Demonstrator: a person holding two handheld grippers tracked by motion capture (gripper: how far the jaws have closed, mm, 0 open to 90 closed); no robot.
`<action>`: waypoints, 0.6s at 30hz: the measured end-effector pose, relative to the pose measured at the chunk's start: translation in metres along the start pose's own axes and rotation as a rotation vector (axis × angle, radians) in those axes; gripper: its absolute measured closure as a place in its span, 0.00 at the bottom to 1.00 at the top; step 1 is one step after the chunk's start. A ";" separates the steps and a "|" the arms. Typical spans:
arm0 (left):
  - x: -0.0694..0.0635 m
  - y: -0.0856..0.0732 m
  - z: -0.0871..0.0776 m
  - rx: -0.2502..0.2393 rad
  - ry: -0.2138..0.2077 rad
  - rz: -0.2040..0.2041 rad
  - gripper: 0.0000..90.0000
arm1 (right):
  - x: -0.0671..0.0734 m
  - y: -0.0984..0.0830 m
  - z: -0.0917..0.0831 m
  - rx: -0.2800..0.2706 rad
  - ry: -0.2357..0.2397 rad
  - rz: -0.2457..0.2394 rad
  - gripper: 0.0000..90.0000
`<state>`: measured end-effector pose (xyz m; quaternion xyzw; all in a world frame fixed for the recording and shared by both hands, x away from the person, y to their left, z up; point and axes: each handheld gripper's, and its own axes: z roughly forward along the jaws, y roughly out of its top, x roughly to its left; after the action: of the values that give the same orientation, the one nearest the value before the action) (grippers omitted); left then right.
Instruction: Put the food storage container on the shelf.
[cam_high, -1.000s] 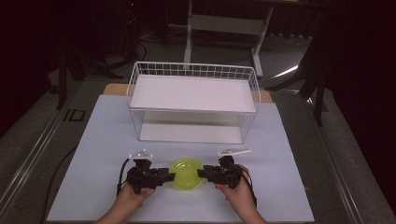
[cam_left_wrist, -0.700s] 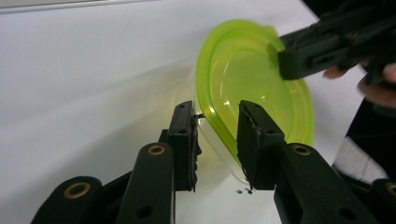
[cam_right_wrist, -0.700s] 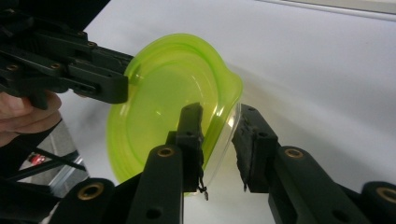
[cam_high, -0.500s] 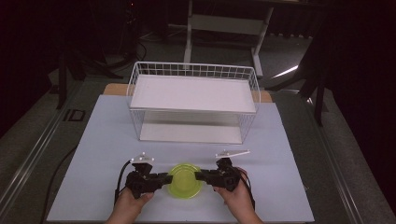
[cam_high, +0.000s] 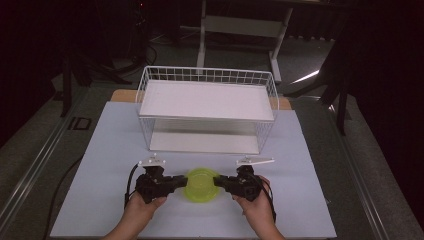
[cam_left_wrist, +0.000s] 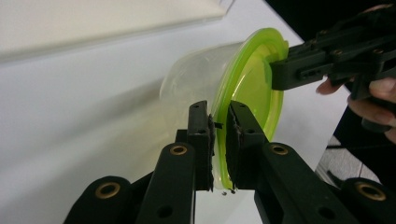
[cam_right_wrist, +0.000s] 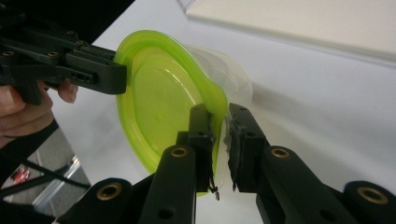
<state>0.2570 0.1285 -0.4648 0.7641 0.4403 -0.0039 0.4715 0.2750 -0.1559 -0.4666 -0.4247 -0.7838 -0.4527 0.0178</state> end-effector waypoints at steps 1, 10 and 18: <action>0.001 0.003 0.002 -0.007 -0.003 0.003 0.91 | -0.001 0.002 -0.001 -0.003 -0.006 0.000 0.90; 0.013 0.018 0.020 -0.055 0.004 0.025 0.91 | -0.017 0.014 0.002 -0.037 -0.052 0.024 0.90; 0.023 0.030 0.029 -0.106 -0.002 0.041 0.91 | -0.028 0.026 0.004 -0.080 -0.083 0.017 0.89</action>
<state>0.3037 0.1178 -0.4694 0.7468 0.4235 0.0284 0.5119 0.3122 -0.1649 -0.4625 -0.4502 -0.7614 -0.4656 -0.0277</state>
